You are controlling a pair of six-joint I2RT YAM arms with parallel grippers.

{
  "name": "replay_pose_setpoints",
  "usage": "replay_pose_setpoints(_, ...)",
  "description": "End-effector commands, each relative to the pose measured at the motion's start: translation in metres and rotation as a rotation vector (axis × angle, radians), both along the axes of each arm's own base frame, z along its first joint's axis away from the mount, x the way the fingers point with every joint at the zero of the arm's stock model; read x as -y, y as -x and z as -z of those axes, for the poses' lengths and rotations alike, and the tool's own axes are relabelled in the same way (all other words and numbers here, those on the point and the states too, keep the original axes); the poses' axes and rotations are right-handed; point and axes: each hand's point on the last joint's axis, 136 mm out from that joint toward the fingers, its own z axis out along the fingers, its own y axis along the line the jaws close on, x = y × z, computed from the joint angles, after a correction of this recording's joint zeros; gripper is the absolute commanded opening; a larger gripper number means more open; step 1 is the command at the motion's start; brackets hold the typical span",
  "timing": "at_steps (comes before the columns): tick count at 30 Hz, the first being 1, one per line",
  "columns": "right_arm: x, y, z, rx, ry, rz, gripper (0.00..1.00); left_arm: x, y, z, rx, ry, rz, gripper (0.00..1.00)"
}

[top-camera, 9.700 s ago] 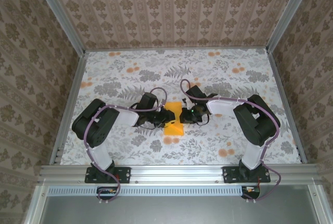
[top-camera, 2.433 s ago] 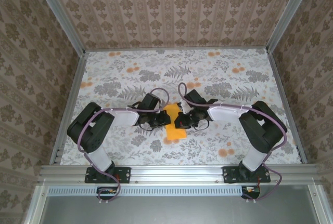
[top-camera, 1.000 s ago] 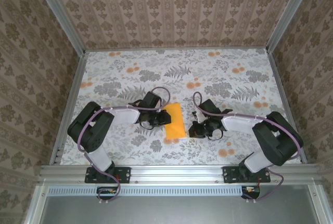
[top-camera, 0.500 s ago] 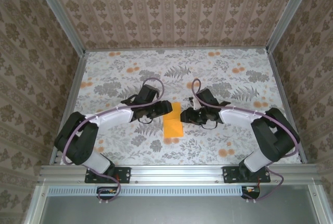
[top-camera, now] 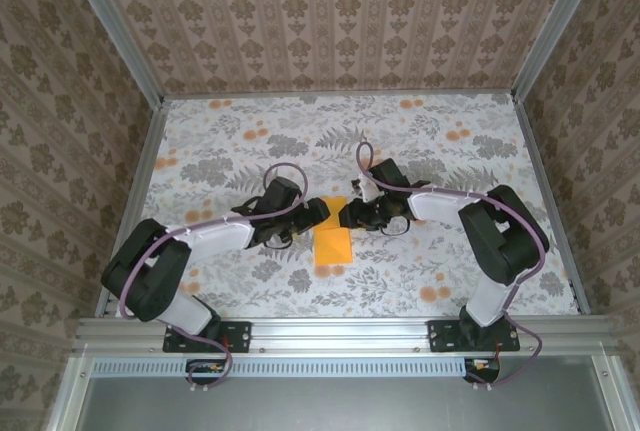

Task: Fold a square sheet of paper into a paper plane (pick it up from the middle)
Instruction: Turn over the paper at the center of the table.

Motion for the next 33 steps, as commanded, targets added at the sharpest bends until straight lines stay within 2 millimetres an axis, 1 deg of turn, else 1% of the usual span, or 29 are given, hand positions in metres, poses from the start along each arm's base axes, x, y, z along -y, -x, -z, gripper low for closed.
replay_pose_setpoints(1, -0.004, 0.001, 0.002, -0.008, -0.016, -0.039, 0.41, -0.005, 0.002, -0.008, 0.013, 0.005, -0.028, 0.93)
replay_pose_setpoints(5, -0.003, 0.001, 0.003, -0.005, -0.007, -0.040, 0.43, -0.001, 0.005, -0.008, 0.001, 0.019, -0.013, 0.94)
replay_pose_setpoints(8, 0.003, 0.000, 0.008, 0.002, 0.026, -0.024, 0.48, 0.001, 0.008, -0.003, -0.013, 0.018, 0.009, 0.95)
replay_pose_setpoints(10, 0.005, 0.000, 0.010, 0.007, 0.043, -0.017, 0.49, 0.001, 0.008, -0.002, -0.014, 0.016, 0.017, 0.95)
replay_pose_setpoints(13, 0.006, -0.003, 0.009, 0.025, 0.053, -0.016, 0.49, 0.003, 0.007, -0.004, -0.002, 0.020, 0.025, 0.95)
replay_pose_setpoints(17, 0.009, -0.007, 0.008, 0.043, 0.081, -0.016, 0.51, -0.003, 0.002, -0.006, 0.020, -0.031, 0.013, 0.95)
replay_pose_setpoints(19, 0.008, -0.007, 0.007, 0.047, 0.074, -0.022, 0.51, -0.004, 0.001, -0.005, 0.026, -0.040, 0.008, 0.95)
replay_pose_setpoints(22, -0.001, -0.003, 0.003, 0.032, 0.014, -0.048, 0.46, -0.003, 0.001, -0.004, 0.024, -0.032, 0.009, 0.95)
replay_pose_setpoints(25, -0.005, 0.002, 0.001, 0.017, -0.019, -0.069, 0.43, 0.000, 0.001, -0.004, 0.025, -0.019, 0.017, 0.94)
replay_pose_setpoints(30, -0.007, 0.004, 0.008, -0.012, -0.021, -0.077, 0.39, 0.007, 0.001, -0.004, 0.023, 0.010, 0.028, 0.94)
replay_pose_setpoints(33, -0.009, 0.006, 0.010, -0.031, -0.033, -0.085, 0.32, 0.012, 0.002, -0.004, 0.023, 0.028, 0.040, 0.93)
